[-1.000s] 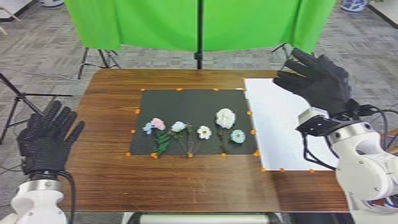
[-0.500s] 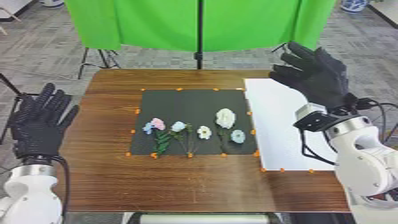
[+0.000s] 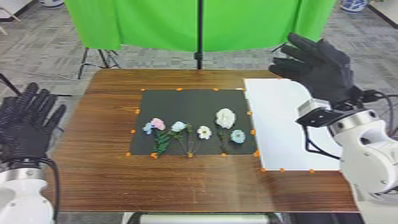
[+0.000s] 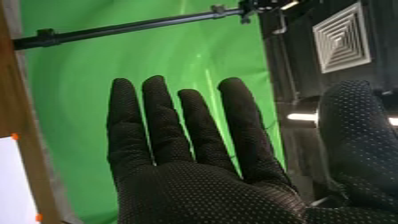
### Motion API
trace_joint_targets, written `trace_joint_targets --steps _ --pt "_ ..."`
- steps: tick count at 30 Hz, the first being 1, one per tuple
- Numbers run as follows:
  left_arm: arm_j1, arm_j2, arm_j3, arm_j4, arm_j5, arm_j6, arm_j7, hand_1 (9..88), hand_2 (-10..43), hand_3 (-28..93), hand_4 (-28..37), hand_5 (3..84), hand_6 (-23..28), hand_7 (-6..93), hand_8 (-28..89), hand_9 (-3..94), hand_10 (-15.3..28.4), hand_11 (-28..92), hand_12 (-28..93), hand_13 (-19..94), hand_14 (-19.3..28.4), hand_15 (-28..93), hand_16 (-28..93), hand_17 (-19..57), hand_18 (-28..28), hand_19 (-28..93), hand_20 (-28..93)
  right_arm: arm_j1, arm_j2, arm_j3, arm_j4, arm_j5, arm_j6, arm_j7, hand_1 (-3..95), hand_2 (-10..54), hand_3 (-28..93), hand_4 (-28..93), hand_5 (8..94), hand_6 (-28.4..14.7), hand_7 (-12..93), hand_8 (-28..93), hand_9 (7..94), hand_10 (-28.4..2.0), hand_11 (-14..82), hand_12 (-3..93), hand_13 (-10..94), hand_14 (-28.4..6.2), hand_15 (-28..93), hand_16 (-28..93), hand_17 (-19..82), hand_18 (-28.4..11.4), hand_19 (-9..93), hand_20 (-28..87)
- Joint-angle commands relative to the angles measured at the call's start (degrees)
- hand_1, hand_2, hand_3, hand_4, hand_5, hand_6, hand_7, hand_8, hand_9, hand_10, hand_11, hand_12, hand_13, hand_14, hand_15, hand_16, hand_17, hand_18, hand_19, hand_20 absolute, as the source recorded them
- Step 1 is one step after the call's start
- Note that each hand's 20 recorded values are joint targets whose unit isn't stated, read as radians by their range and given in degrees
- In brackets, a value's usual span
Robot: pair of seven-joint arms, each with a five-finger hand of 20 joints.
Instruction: Arrange flowers
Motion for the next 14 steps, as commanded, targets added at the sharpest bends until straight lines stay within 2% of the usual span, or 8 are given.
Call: trace_joint_targets --steps 1,2,4,7,14 --pt "0.99 -1.97 0.77 0.26 -0.92 -0.64 -0.1 24.1 9.9 75 -28.3 40.5 5.2 11.0 -9 30.9 12.0 15 7 22 8.9 18 -7 -1.7 11.6 25 12 -0.93 0.48 1.82 -0.71 0.74 0.54 -0.92 17.6 9.2 74 -21 39.6 -4.5 7 -8 35.5 -13.8 3.0 13.2 31 -16.6 14 24 12 -19.2 30 20" --pt "1.07 -1.94 0.71 0.1 -1.2 -0.64 -0.01 24.1 9.9 75 -28.3 40.5 5.2 11.0 -9 31.0 11.9 15 7 22 8.9 18 -7 -1.8 11.6 25 12 -0.81 0.47 1.79 -0.59 0.72 0.33 -0.87 17.6 9.2 74 -21 39.8 -4.4 7 -8 35.5 -13.9 3.0 13.2 31 -16.6 14 24 12 -19.2 30 20" --pt "1.34 -1.8 0.5 -0.08 -0.64 -0.85 -0.09 24.1 9.9 75 -28.3 40.5 5.2 11.1 -9 31.0 12.0 15 7 22 8.9 18 -7 -1.8 11.6 25 12 -0.59 0.28 1.48 -0.37 0.77 0.45 -0.97 17.7 9.2 74 -21 40.2 -4.2 8 -8 35.6 -13.9 3.1 13.3 31 -16.7 14 24 12 -19.2 31 20" --pt "1.48 -2.18 0.45 -0.27 -0.73 -0.96 -0.29 24.1 9.9 75 -28.3 40.5 5.2 11.2 -9 31.2 12.0 16 7 23 8.9 18 -7 -1.8 11.7 25 12 -1.23 -0.27 1.58 -0.66 0.87 0.31 -0.89 17.6 9.3 74 -21 40.7 -4.1 8 -8 35.8 -14.1 3.1 13.3 31 -16.7 14 24 12 -19.2 31 20" --pt "1.75 -2.25 -0.11 -0.71 -0.89 -0.91 0.6 24.3 9.9 75 -28.3 40.7 5.3 11.2 -9 31.4 12.1 16 7 23 9.0 18 -7 -1.8 11.7 25 12 -1.38 -0.39 1.85 -0.89 0.72 -0.26 -1.02 17.7 9.4 74 -21 41.4 -4.7 8 -8 36.1 -14.1 3.2 13.4 31 -16.7 14 24 12 -19.2 31 20"
